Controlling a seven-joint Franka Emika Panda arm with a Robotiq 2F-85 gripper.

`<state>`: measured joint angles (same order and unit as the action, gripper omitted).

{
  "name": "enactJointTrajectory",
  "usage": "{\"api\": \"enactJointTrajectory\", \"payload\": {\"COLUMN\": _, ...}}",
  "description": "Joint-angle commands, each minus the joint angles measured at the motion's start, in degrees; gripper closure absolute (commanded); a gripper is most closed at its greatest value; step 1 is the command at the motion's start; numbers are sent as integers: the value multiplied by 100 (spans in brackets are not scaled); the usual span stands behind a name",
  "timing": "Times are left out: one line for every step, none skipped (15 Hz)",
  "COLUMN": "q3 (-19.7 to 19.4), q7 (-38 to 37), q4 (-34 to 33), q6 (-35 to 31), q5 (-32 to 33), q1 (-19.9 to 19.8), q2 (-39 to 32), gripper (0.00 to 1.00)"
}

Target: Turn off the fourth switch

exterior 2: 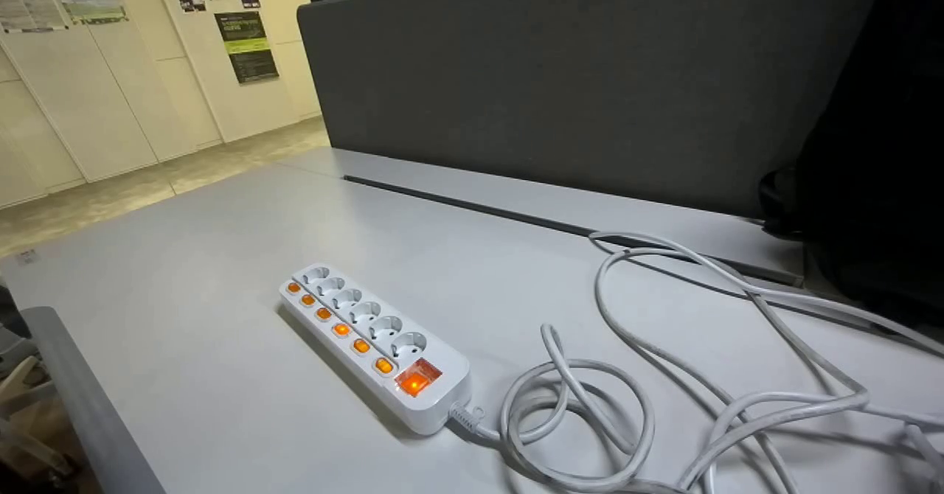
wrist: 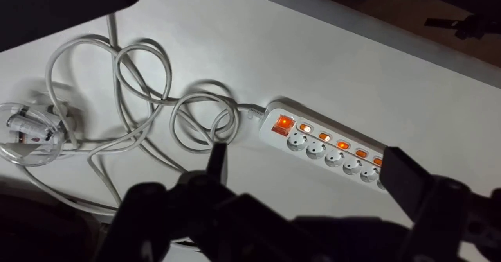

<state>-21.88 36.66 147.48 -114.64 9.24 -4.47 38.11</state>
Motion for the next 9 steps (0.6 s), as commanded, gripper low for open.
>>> {"api": "enactJointTrajectory", "payload": {"q3": 300, "q7": -255, "q4": 363, "q6": -1187, "q5": 401, "q1": -218, "q2": -465, "gripper": 0}}
{"api": "enactJointTrajectory", "payload": {"q3": 381, "q7": -341, "q4": 475, "q6": -1584, "q5": 548, "q1": -275, "q2": -624, "gripper": 0}}
{"api": "enactJointTrajectory", "payload": {"q3": 468, "q7": -447, "q4": 591, "q6": -1990, "q5": 685, "q1": -326, "q2": -825, "gripper": 0}}
{"api": "enactJointTrajectory", "payload": {"q3": 568, "q7": -579, "q4": 700, "q6": -2412, "q5": 818, "q1": -384, "q2": -1049, "gripper": 0}}
{"api": "enactJointTrajectory", "payload": {"q3": 674, "q7": -739, "q4": 777, "q6": -2767, "q5": 944, "q1": -448, "q2": -1278, "gripper": 0}}
{"api": "enactJointTrajectory", "payload": {"q3": 782, "q7": -931, "q4": 844, "q6": -3096, "q5": 1066, "q1": -505, "q2": -1522, "gripper": 0}}
{"api": "enactJointTrajectory", "payload": {"q3": 906, "q7": -1163, "q4": 893, "q6": -3341, "q5": 1191, "q1": -562, "q2": -1789, "gripper": 0}}
{"api": "enactJointTrajectory", "payload": {"q3": 1021, "q7": -1374, "q4": 912, "q6": -3476, "q5": 1293, "q1": -611, "q2": -2028, "gripper": 0}}
{"api": "enactJointTrajectory", "payload": {"q3": 1124, "q7": -1548, "q4": 932, "q6": -3567, "q5": 1369, "q1": -632, "q2": -2274, "gripper": 0}}
